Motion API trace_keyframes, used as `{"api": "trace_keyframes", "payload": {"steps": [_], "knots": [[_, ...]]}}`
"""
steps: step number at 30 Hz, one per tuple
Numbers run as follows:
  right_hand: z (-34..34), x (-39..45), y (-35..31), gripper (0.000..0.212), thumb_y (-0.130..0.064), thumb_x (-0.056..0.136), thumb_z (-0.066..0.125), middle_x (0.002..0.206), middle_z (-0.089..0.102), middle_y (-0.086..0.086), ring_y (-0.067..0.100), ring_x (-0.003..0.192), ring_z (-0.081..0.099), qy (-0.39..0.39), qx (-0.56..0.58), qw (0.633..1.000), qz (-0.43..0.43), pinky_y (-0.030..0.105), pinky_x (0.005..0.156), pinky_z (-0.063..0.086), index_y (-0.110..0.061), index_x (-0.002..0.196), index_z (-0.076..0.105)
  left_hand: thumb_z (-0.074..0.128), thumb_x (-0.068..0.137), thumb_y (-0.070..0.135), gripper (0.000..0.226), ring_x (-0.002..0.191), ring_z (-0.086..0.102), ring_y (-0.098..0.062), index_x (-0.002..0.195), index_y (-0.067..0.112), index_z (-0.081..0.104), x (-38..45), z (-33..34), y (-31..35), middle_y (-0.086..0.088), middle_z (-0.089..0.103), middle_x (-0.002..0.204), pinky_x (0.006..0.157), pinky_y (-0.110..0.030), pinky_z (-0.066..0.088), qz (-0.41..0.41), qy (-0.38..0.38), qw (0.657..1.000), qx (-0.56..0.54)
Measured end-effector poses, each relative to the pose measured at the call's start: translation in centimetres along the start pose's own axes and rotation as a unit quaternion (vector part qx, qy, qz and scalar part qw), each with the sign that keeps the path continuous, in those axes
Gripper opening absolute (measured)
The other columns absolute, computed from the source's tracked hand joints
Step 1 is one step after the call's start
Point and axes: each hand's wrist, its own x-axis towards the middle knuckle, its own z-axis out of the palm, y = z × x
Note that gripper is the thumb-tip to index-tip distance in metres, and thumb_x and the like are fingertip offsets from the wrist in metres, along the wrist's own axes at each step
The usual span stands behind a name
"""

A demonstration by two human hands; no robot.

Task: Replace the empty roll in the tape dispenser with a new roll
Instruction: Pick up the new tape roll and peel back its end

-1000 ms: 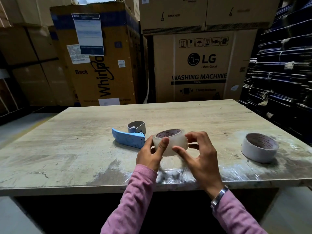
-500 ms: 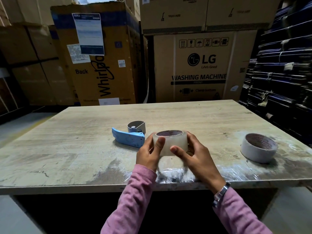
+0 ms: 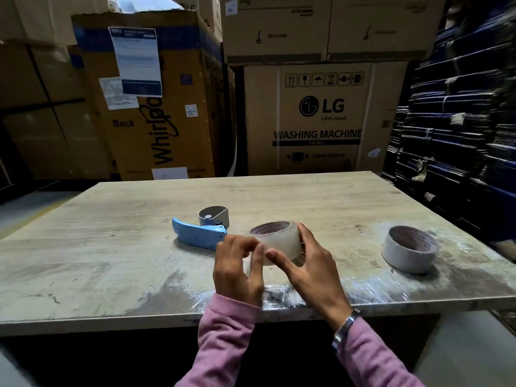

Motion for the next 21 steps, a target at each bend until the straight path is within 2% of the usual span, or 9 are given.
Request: {"api": "trace_keyframes", "payload": {"steps": [4, 6, 8, 10, 12, 15, 17, 19, 21], "knots": [[-0.6, -0.2, -0.7, 0.082, -0.071, 0.073, 0.071, 0.122, 0.063, -0.015, 0.0, 0.105, 0.067, -0.018, 0.082, 0.996, 0.012, 0.023, 0.085, 0.059, -0.033, 0.14, 0.044, 0.05, 0.085, 0.038, 0.023, 0.079, 0.056, -0.013, 0.082, 0.016, 0.052, 0.9, -0.2, -0.7, -0.008, 0.056, 0.086, 0.071, -0.018, 0.046, -0.181, -0.032, 0.975, -0.127], [-0.9, -0.3, -1.0, 0.071, -0.058, 0.077, 0.075, 0.123, 0.065, -0.014, -0.001, 0.107, 0.067, -0.048, 0.136, 0.989, 0.017, 0.022, 0.087, 0.058, -0.035, 0.138, 0.046, 0.05, 0.086, 0.045, 0.028, 0.079, 0.059, -0.021, 0.083, 0.017, 0.052, 1.6, -0.3, -1.4, -0.013, 0.06, 0.087, 0.072, -0.027, 0.05, -0.298, -0.05, 0.927, -0.22], [-1.1, -0.3, -1.0, 0.077, -0.057, 0.077, 0.077, 0.129, 0.065, -0.008, 0.005, 0.113, 0.067, -0.076, 0.164, 0.983, 0.022, 0.03, 0.093, 0.058, -0.031, 0.143, 0.045, 0.048, 0.093, 0.038, 0.025, 0.071, 0.058, -0.021, 0.083, 0.016, 0.051, 2.0, -0.5, -1.9, -0.009, 0.06, 0.081, 0.059, -0.026, 0.048, -0.395, -0.057, 0.872, -0.285], [-1.2, -0.3, -1.1, 0.084, -0.06, 0.075, 0.076, 0.133, 0.063, -0.007, 0.007, 0.117, 0.065, -0.096, 0.173, 0.98, 0.024, 0.033, 0.096, 0.057, -0.032, 0.146, 0.042, 0.043, 0.094, 0.038, 0.027, 0.064, 0.054, -0.019, 0.08, 0.017, 0.052, 2.1, -0.6, -2.2, -0.007, 0.059, 0.077, 0.049, -0.028, 0.036, -0.451, -0.055, 0.831, -0.32], [-1.1, -0.3, -1.2, 0.081, -0.057, 0.077, 0.076, 0.135, 0.062, -0.008, 0.006, 0.118, 0.064, -0.106, 0.173, 0.979, 0.018, 0.027, 0.095, 0.056, -0.032, 0.147, 0.042, 0.046, 0.093, 0.04, 0.028, 0.061, 0.054, -0.017, 0.078, 0.018, 0.055, 2.2, -0.6, -2.2, -0.006, 0.06, 0.076, 0.053, -0.028, 0.032, -0.472, -0.047, 0.81, -0.344], [-1.0, -0.4, -1.3, 0.075, -0.046, 0.081, 0.078, 0.136, 0.061, -0.011, 0.001, 0.117, 0.063, -0.101, 0.167, 0.981, 0.006, 0.017, 0.089, 0.054, -0.033, 0.146, 0.042, 0.05, 0.092, 0.039, 0.027, 0.061, 0.056, -0.019, 0.082, 0.015, 0.058, 2.4, -0.6, -2.2, -0.006, 0.063, 0.076, 0.054, -0.029, 0.036, -0.474, -0.039, 0.812, -0.339], [-0.8, -0.5, -1.2, 0.079, -0.047, 0.08, 0.079, 0.14, 0.056, -0.013, 0.002, 0.121, 0.06, -0.093, 0.159, 0.983, -0.001, 0.018, 0.088, 0.055, -0.036, 0.147, 0.039, 0.052, 0.091, 0.037, 0.024, 0.06, 0.057, -0.02, 0.081, 0.016, 0.058, 2.3, -0.7, -2.2, -0.006, 0.063, 0.073, 0.048, -0.025, 0.036, -0.465, -0.033, 0.825, -0.319], [-0.6, -0.4, -1.0, 0.084, -0.053, 0.077, 0.078, 0.143, 0.051, -0.015, 0.005, 0.123, 0.059, -0.073, 0.15, 0.986, -0.005, 0.018, 0.087, 0.056, -0.038, 0.148, 0.036, 0.056, 0.089, 0.029, 0.016, 0.064, 0.056, -0.021, 0.08, 0.016, 0.059, 2.1, -0.9, -2.0, -0.004, 0.061, 0.071, 0.049, -0.027, 0.041, -0.425, -0.025, 0.857, -0.291], [-0.5, -0.2, -0.8, 0.09, -0.059, 0.075, 0.076, 0.143, 0.047, -0.017, 0.007, 0.122, 0.059, -0.043, 0.124, 0.991, -0.008, 0.018, 0.086, 0.056, -0.038, 0.15, 0.032, 0.061, 0.087, 0.018, 0.011, 0.067, 0.054, -0.018, 0.076, 0.016, 0.059, 1.6, -1.0, -1.6, -0.003, 0.059, 0.07, 0.06, -0.027, 0.046, -0.348, -0.024, 0.897, -0.271]]}}
